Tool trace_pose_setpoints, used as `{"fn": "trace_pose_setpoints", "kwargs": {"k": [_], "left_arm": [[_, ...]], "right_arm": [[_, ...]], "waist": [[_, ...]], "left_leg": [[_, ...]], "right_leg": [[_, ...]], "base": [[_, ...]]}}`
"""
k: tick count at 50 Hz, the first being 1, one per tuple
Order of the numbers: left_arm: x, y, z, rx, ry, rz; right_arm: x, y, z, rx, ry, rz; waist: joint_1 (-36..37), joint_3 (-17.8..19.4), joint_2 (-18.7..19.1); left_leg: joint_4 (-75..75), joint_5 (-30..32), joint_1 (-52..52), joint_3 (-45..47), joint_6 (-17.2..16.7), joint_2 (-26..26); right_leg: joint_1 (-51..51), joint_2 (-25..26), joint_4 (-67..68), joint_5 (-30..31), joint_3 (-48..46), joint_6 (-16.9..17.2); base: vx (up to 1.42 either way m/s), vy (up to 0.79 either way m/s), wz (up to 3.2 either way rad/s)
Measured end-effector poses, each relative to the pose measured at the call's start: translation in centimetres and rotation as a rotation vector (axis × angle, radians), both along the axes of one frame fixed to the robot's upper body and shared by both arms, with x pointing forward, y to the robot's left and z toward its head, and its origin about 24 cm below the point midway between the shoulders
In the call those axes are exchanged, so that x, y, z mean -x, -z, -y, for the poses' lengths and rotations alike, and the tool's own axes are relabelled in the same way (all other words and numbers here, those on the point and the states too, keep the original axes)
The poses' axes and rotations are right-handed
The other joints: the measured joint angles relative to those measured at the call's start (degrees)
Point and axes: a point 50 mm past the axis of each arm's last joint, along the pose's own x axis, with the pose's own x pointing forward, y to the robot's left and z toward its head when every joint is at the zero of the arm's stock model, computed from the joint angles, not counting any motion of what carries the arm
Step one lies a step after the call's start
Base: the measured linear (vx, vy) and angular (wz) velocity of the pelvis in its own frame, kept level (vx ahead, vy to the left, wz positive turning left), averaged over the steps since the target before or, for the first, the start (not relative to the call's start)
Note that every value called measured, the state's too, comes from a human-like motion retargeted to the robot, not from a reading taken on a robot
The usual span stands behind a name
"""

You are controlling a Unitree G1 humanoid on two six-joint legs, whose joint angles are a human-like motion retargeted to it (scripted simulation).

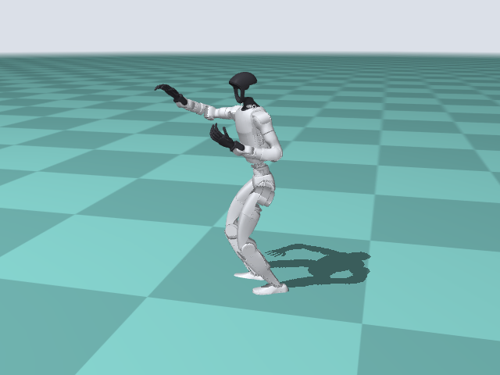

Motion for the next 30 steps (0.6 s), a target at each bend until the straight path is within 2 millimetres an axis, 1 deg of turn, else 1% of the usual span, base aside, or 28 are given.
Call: {"fn": "trace_pose_setpoints", "kwargs": {"k": [1,2,3,4,5,6,7,8,9,10,11,12,13,14,15,16,17,18,19,20,22,23,24,25,26,27,28,30], "left_arm": [[0.1,0.6,0.0,-0.004,0.006,-0.024],[0.0,0.9,0.1,-0.007,0.006,-0.036],[-0.3,0.7,0.2,-0.008,-0.005,-0.025],[-0.9,-0.1,0.3,-0.012,-0.024,0.008],[-1.5,-1.1,0.4,-0.015,-0.047,0.052],[-2.2,-2.5,0.5,-0.014,-0.066,0.109],[-2.8,-4.1,0.7,-0.008,-0.085,0.169],[-3.3,-5.8,0.8,0.004,-0.105,0.232],[-3.7,-7.5,0.8,0.029,-0.125,0.293],[-4.0,-9.2,0.7,0.063,-0.143,0.353],[-4.1,-10.8,0.4,0.1,-0.162,0.407],[-4.2,-12.2,0.1,0.139,-0.179,0.454],[-4.1,-13.4,-0.4,0.177,-0.195,0.491],[-4.1,-14.2,-1.0,0.22,-0.204,0.512],[-4.0,-14.7,-1.6,0.265,-0.21,0.526],[-4.3,-14.4,-2.1,0.323,-0.195,0.508],[-4.6,-13.9,-2.6,0.38,-0.183,0.482],[-5.0,-12.8,-3.1,0.436,-0.175,0.441],[-5.5,-11.4,-3.6,0.487,-0.174,0.386],[-5.8,-9.7,-4.1,0.536,-0.178,0.324],[-6.4,-5.5,-4.5,0.601,-0.199,0.161],[-6.5,-3.3,-4.5,0.612,-0.208,0.074],[-6.5,-1.2,-4.2,0.607,-0.21,-0.011],[-6.4,0.8,-3.8,0.595,-0.207,-0.096],[-6.1,2.8,-3.0,0.562,-0.19,-0.178],[-5.7,4.6,-2.2,0.53,-0.167,-0.255],[-5.0,6.2,-1.3,0.499,-0.135,-0.322],[-3.5,8.6,0.0,0.461,-0.082,-0.419]], "right_arm": [[-0.5,-0.9,-1.8,0.057,-0.023,-0.015],[-0.9,-1.1,-3.7,0.112,-0.061,-0.042],[-1.4,0.2,-5.7,0.151,-0.142,-0.103],[-1.9,2.9,-7.4,0.162,-0.247,-0.198],[-1.9,6.2,-8.7,0.148,-0.363,-0.305],[-2.0,10.9,-9.1,0.079,-0.469,-0.463],[-1.4,15.8,-9.1,-0.012,-0.551,-0.625],[-0.4,21.2,-8.5,-0.126,-0.597,-0.811],[1.1,26.7,-7.4,-0.255,-0.598,-1.005],[3.7,32.1,-6.2,-0.396,-0.575,-1.201],[6.7,36.6,-4.7,-0.545,-0.509,-1.36],[10.3,40.4,-3.2,-0.704,-0.43,-1.491],[14.2,43.2,-1.7,-0.873,-0.333,-1.574],[17.7,44.9,-0.5,-1.037,-0.238,-1.602],[21.1,46.1,0.5,-1.194,-0.137,-1.598],[23.2,46.2,1.2,-1.315,-0.067,-1.532],[24.7,46.1,1.8,-1.409,-0.008,-1.455],[24.8,45.7,2.1,-1.461,0.01,-1.367],[23.7,44.9,2.2,-1.471,-0.008,-1.279],[22.0,43.9,2.1,-1.461,-0.046,-1.191],[15.9,40.3,0.8,-1.339,-0.229,-1.015],[12.8,37.7,-0.4,-1.255,-0.342,-0.917],[9.9,34.5,-1.8,-1.157,-0.459,-0.817],[7.6,31.0,-3.5,-1.052,-0.573,-0.711],[5.9,27.3,-5.1,-0.935,-0.673,-0.608],[4.9,23.7,-6.7,-0.82,-0.759,-0.503],[4.4,20.3,-8.1,-0.709,-0.826,-0.399],[4.8,14.5,-10.2,-0.526,-0.915,-0.198]], "waist": [[-1.2,0.25,0.24],[-2.69,0.46,0.74],[-4.8,0.59,1.77],[-7.23,0.57,2.9],[-9.84,0.48,4.09],[-12.41,0.28,4.99],[-14.92,0.11,5.89],[-17.31,-0.01,6.78],[-19.85,-0.05,7.91],[-22.47,-0.06,9.15],[-25.3,0.1,10.42],[-28.07,0.36,11.57],[-30.7,0.8,12.48],[-32.98,1.28,12.97],[-35.08,1.79,13.26],[-35.89,2.16,13.08],[-36.42,2.48,12.74],[-36.4,2.68,12.09],[-35.86,2.85,11.32],[-35.05,3.0,10.48],[-31.72,3.83,9.03],[-29.54,4.44,8.49],[-27.12,5.15,8.14],[-24.58,5.92,7.91],[-21.84,6.61,7.85],[-19.13,7.24,7.86],[-16.49,7.73,8.01],[-11.69,8.35,8.43]], "left_leg": [[-0.62,0.29,-0.47,0.14,0.16,-0.28],[-1.17,0.48,-0.91,0.27,0.32,-0.36],[-1.57,0.44,-1.29,0.39,0.47,-0.04],[-2.09,0.35,-1.5,0.36,0.55,0.52],[-2.67,0.24,-1.62,0.26,0.58,1.2],[-3.32,0.11,-1.4,-0.06,0.43,1.88],[-3.96,0.0,-1.0,-0.42,0.23,2.48],[-4.57,-0.11,-0.23,-0.86,-0.1,2.89],[-4.77,-0.28,0.66,-1.4,-0.42,3.2],[-4.77,-0.49,1.6,-1.99,-0.74,3.45],[-4.21,-0.79,2.22,-2.69,-1.07,3.5],[-3.53,-1.07,2.77,-3.39,-1.35,3.52],[-2.61,-1.31,3.17,-4.07,-1.53,3.5],[-1.49,-1.53,3.44,-4.47,-1.62,3.57],[-0.28,-1.75,3.62,-4.73,-1.65,3.7],[0.21,-1.76,4.38,-4.58,-1.51,3.78],[0.65,-1.79,5.1,-4.3,-1.36,3.92],[1.01,-1.85,5.72,-3.76,-1.21,4.16],[1.28,-1.9,6.25,-3.14,-1.07,4.49],[1.51,-1.93,6.73,-2.49,-0.94,4.87],[2.54,-1.83,7.44,-1.54,-0.6,6.42],[3.41,-1.7,7.57,-1.25,-0.43,7.48],[4.51,-1.34,7.41,-1.27,-0.31,8.59],[5.72,-0.86,7.12,-1.44,-0.21,9.73],[6.91,0.17,6.36,-2.14,-0.36,10.43],[8.0,1.11,5.5,-2.99,-0.56,10.98],[8.9,1.88,4.45,-4.16,-0.86,11.19],[9.85,1.11,2.04,-7.28,-1.13,10.29]], "right_leg": [[-0.97,-0.33,0.38,0.67,0.15,0.11],[-1.75,-0.44,0.51,1.34,0.22,0.23],[-2.17,-0.09,0.15,2.0,0.14,0.36],[-2.1,0.6,-0.81,2.69,-0.19,0.5],[-1.78,1.46,-2.08,3.39,-0.65,0.64],[-0.9,2.43,-3.69,3.95,-1.23,0.82],[0.12,3.3,-5.14,4.44,-1.8,0.99],[1.43,3.96,-6.29,4.76,-2.36,1.12],[2.71,4.5,-6.77,4.9,-2.68,1.06],[3.98,4.97,-6.93,4.94,-2.88,0.91],[4.79,5.3,-6.37,4.66,-2.72,0.69],[5.51,5.61,-5.64,4.36,-2.46,0.51],[6.04,5.89,-4.54,4.02,-2.02,0.44],[6.38,6.14,-3.18,3.81,-1.45,0.61],[6.63,6.38,-1.67,3.65,-0.81,0.89],[7.42,6.46,-0.65,3.48,-0.34,1.54],[8.25,6.54,0.16,3.19,0.11,2.23],[9.16,6.61,0.58,2.67,0.48,2.98],[10.21,6.8,0.39,1.87,0.75,3.57],[11.33,7.06,-0.11,0.94,0.97,4.08],[14.0,8.53,-2.86,-0.46,0.71,4.22],[15.25,9.6,-4.54,-0.81,0.45,4.06],[16.33,10.83,-6.25,-0.88,0.22,3.78],[17.34,12.14,-7.99,-0.82,0.0,3.44],[17.91,13.28,-9.39,-0.52,0.01,3.04],[18.37,14.38,-10.67,-0.16,0.08,2.63],[18.6,15.39,-11.75,0.3,0.26,2.21],[18.52,17.01,-13.19,1.33,0.72,1.72]], "base": [[-0.07,0.05,-0.23],[-0.07,0.05,-0.22],[-0.06,0.05,-0.26],[-0.04,0.05,-0.29],[-0.02,0.04,-0.29],[-0.01,0.03,-0.27],[0.01,0.02,-0.22],[0.0,0.0,0.0],[0.0,0.0,0.0],[0.0,0.0,0.0],[0.0,0.0,0.0],[0.0,0.0,0.0],[0.0,0.0,0.0],[-0.02,-0.05,-0.04],[-0.03,-0.07,-0.18],[-0.04,-0.08,-0.3],[-0.05,-0.09,-0.47],[-0.07,-0.11,-0.6],[-0.08,-0.12,-0.73],[-0.1,-0.13,-0.87],[-0.12,-0.15,-1.01],[-0.13,-0.17,-1.06],[-0.14,-0.18,-1.06],[-0.15,-0.19,-1.05],[-0.16,-0.19,-1.04],[-0.17,-0.19,-1.03],[-0.17,-0.19,-1.02],[-0.18,-0.16,-0.95]]}}
